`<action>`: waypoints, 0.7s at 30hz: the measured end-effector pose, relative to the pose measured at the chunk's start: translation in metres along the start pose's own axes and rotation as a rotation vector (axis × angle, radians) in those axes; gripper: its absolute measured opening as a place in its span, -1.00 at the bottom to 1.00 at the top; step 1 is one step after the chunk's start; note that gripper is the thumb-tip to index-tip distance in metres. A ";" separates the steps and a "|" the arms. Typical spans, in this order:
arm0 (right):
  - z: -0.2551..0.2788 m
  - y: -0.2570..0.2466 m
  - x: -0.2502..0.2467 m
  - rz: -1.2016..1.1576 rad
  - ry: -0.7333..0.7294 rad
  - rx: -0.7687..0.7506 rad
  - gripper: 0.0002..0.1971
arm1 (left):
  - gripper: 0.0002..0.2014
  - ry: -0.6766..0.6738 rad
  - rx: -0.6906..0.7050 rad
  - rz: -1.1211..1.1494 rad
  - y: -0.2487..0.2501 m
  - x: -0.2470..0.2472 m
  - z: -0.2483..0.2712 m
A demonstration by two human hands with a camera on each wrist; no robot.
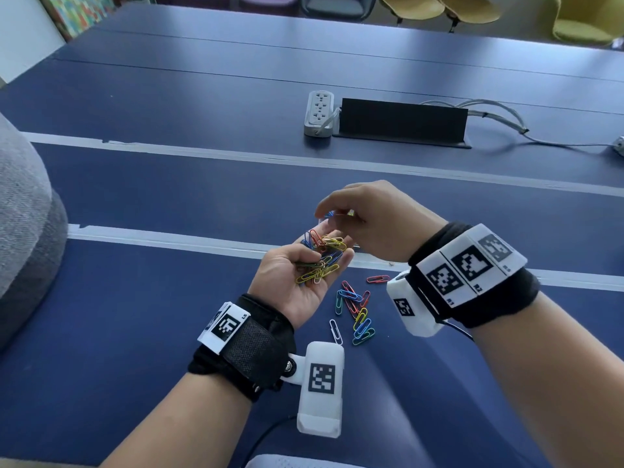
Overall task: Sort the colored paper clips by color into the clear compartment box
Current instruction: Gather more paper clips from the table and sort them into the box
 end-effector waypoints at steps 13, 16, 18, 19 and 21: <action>0.022 -0.017 0.023 0.037 -0.188 -0.094 -0.75 | -0.31 0.010 -0.031 0.015 0.000 0.003 0.003; 0.021 -0.019 0.021 0.031 -0.157 -0.114 -0.81 | -0.30 0.024 -0.032 0.035 0.000 0.002 0.005; 0.020 -0.019 0.019 0.024 -0.128 -0.117 -0.83 | -0.30 0.041 -0.023 0.060 0.002 0.001 0.005; 0.019 -0.019 0.017 0.025 -0.106 -0.114 -0.82 | -0.31 0.050 -0.018 0.060 0.003 0.000 0.006; 0.018 -0.019 0.014 0.016 -0.086 -0.113 -0.80 | -0.33 0.060 -0.008 0.054 0.005 -0.002 0.006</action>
Point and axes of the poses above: each hand's wrist, its own z-axis away from the middle knuckle, its own x-axis out of the palm, y = z × x, the point moved 10 cm from there along -z, towards the middle knuckle, and after that the axes turned 7 degrees about z, right-handed, at the moved point
